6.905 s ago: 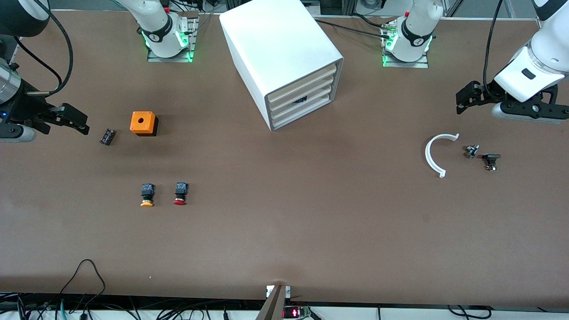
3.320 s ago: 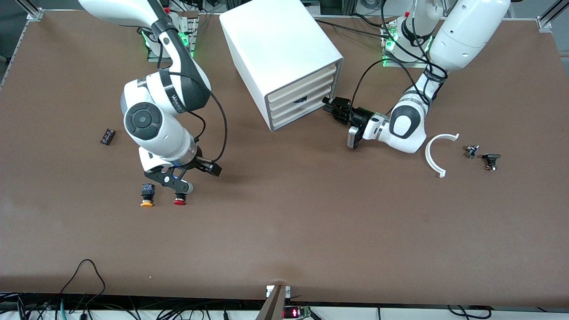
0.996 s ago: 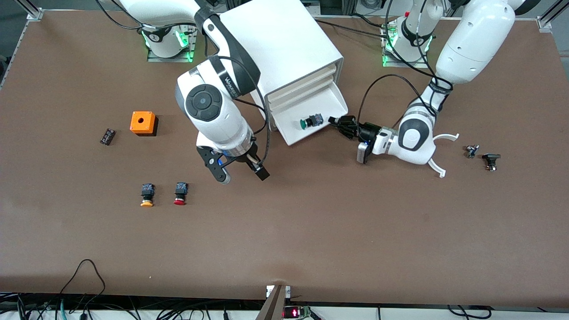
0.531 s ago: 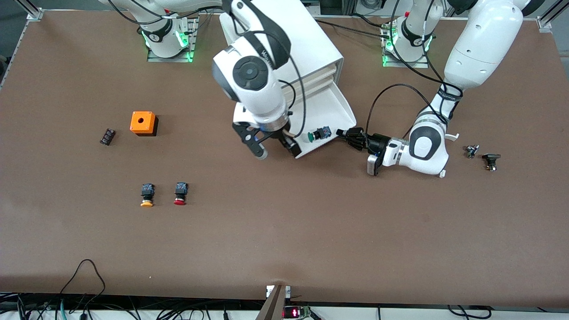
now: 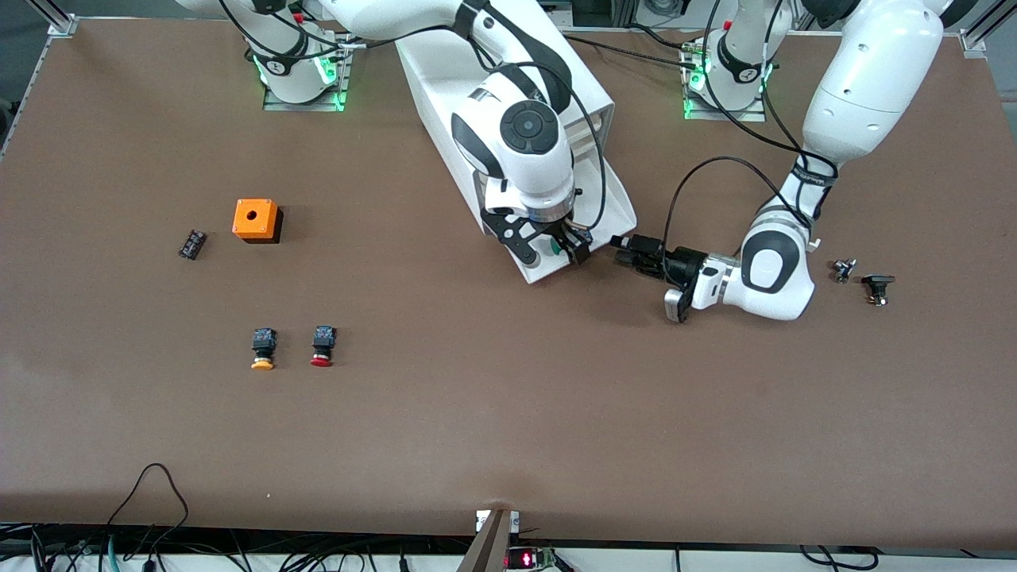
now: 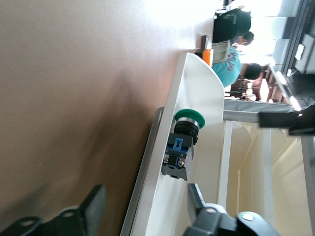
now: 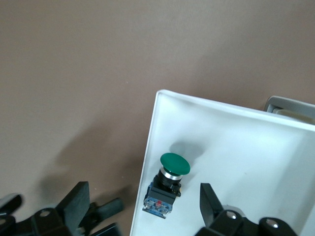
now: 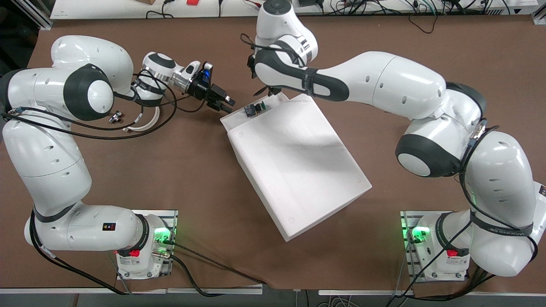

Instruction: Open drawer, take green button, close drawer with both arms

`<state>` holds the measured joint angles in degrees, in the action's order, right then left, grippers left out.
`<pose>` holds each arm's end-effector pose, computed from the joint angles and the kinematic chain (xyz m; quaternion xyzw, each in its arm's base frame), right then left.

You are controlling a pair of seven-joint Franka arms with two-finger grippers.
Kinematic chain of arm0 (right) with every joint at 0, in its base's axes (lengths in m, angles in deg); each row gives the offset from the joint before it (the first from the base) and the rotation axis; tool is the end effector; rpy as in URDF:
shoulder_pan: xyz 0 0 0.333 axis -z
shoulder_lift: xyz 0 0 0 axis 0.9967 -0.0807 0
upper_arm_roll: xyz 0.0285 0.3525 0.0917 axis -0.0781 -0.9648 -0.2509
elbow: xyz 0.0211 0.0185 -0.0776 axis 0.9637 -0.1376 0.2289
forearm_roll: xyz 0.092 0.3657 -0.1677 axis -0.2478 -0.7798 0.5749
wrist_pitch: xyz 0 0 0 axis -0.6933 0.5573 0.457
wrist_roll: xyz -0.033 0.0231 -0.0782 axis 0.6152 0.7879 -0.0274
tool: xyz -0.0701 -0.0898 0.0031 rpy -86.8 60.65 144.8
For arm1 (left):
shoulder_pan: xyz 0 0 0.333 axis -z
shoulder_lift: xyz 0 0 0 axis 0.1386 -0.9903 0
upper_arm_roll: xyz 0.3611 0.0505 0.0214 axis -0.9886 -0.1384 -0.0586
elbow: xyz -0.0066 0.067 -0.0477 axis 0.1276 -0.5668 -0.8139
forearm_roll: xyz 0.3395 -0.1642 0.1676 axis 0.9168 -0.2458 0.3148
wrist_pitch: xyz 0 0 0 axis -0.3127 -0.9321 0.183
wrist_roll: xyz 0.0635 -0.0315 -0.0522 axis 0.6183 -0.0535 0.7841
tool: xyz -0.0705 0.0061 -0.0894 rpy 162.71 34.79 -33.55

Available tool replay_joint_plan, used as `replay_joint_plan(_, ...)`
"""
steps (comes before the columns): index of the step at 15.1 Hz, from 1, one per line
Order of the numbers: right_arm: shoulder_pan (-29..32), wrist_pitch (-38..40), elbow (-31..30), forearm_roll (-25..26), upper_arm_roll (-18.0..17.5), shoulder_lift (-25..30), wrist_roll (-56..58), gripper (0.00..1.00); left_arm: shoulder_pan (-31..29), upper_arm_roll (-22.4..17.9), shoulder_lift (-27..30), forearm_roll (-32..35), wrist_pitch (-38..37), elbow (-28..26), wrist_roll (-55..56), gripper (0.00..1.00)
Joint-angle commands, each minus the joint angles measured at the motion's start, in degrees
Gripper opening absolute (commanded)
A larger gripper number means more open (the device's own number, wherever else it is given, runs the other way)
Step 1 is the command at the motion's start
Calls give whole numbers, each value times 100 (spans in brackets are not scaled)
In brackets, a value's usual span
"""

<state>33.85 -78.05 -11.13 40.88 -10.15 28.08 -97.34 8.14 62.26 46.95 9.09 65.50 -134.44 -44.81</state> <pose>0.5374 0.6385 0.3599 -0.9048 0.4181 0.0309 0.0742 0.5903 -0.1635 0.1625 0.8034 -0.1350 -0.1548 0.5589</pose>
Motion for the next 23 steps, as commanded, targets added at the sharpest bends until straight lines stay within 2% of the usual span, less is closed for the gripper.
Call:
replay_joint_plan(1, -147, -51, 286, -53, 52, -306, -241, 99, -79, 9, 181, 480, -312, 404, 764, 100)
replay_joint_plan(6, -253, -517, 286, -70, 52, -640, -619, 99, -149, 18, 330, 1341, -586, 1090, 1925, 100)
replay_joint_plan(9, -279, -535, 286, -97, 43, -676, -628, 99, -132, 27, 471, 1675, -594, 1232, 2496, 100)
replay_joint_plan(12, -385, -632, 286, -105, 43, -737, -628, 89, -114, 80, 594, 2298, -621, 1583, 3234, 100)
replay_joint_plan(13, -394, -632, 277, -106, 26, -746, -628, 84, -88, 88, 681, 2483, -621, 1618, 3445, 100)
replay_joint_plan(15, -402, -623, 277, -106, -1, -738, -610, 61, -70, 97, 831, 2896, -621, 1759, 3859, 100)
replay_joint_plan(18, -402, -588, 277, -106, -27, -729, -584, 12, -61, 115, 998, 3739, -865, 2127, 4264, 100)
replay_joint_plan(19, -402, -579, 277, -106, -27, -729, -593, 0, -61, 115, 999, 4029, -1084, 2390, 4395, 100)
replay_joint_plan(21, -411, -553, 277, -106, -36, -711, -593, 0, -26, 124, 999, 4662, -1533, 2874, 4554, 100)
replay_joint_plan(23, -411, -396, 294, -97, -36, -676, -593, 0, 53, 124, 1077, 5294, -1658, 3068, 4546, 100)
